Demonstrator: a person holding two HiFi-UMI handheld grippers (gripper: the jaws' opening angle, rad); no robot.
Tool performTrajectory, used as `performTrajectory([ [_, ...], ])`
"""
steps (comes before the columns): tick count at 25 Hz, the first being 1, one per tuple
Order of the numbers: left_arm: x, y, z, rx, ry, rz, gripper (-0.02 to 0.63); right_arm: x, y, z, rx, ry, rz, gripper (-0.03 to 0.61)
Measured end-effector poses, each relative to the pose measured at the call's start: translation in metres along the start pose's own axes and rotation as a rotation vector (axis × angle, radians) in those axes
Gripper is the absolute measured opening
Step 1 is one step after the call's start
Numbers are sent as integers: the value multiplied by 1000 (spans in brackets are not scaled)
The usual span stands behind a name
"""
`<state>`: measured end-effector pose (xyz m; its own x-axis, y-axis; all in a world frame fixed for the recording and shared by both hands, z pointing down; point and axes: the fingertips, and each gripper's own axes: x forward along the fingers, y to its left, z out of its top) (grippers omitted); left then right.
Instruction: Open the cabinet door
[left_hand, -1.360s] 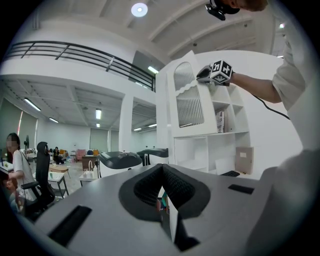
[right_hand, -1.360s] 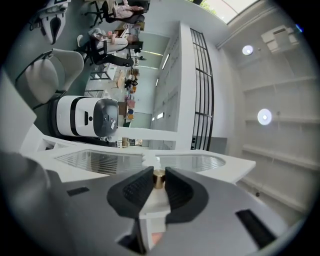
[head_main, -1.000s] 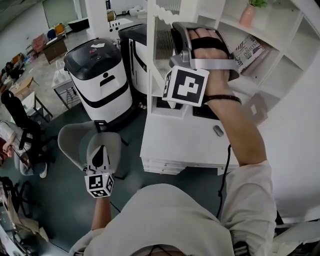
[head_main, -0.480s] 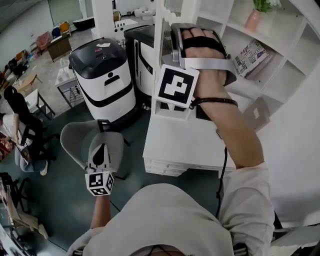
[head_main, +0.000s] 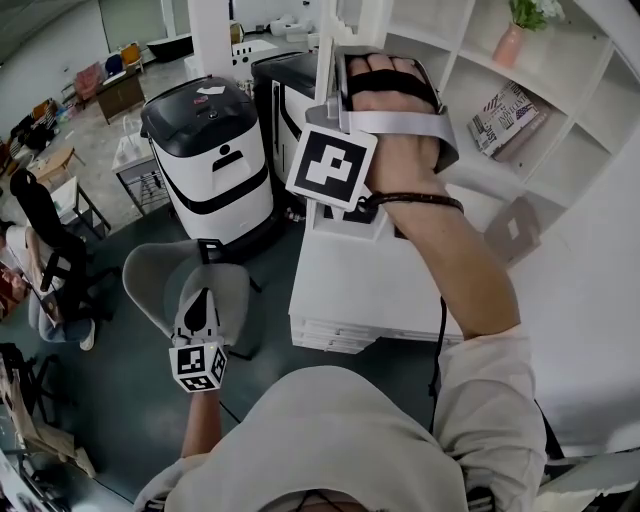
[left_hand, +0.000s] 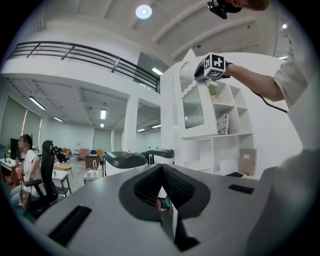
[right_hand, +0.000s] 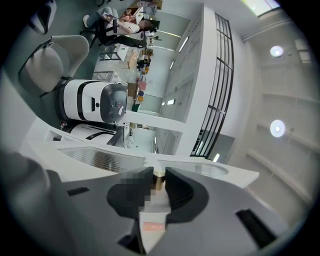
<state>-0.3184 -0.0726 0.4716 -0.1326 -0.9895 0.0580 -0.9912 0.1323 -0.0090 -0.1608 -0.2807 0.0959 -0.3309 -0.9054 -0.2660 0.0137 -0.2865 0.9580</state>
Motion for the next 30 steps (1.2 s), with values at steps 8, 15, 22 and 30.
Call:
performTrajectory([
  [8, -4, 11, -2, 0, 5, 12, -2, 2, 5, 13, -15, 11, 50, 77],
  [15, -9, 22, -4, -5, 9, 25, -2, 4, 9, 29, -65, 25, 98, 77],
  [22, -14, 31, -6, -7, 11, 44, -2, 6, 9, 46, -96, 18, 116, 78],
  [30, -17, 39, -9, -9, 16, 60, -2, 5, 7, 53, -90, -4, 104, 81],
])
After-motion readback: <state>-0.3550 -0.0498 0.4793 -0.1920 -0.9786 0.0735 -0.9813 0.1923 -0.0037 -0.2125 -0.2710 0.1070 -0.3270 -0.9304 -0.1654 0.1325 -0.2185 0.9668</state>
